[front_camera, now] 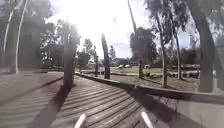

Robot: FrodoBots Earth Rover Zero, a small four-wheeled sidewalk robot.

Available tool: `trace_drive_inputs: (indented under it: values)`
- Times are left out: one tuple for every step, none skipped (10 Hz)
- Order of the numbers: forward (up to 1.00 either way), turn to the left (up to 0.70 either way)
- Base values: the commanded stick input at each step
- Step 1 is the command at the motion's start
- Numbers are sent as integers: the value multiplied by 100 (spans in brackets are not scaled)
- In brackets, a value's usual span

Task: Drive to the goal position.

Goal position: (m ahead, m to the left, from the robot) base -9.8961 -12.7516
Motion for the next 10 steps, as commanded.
trace_drive_inputs:
  values:
    - [0,-70]
    - [0,-70]
    - [0,-70]
    - [0,-70]
    - [0,-70]
    - [0,-70]
    - [0,-70]
    - [0,-70]
    - [0,-70]
    - [0,-70]
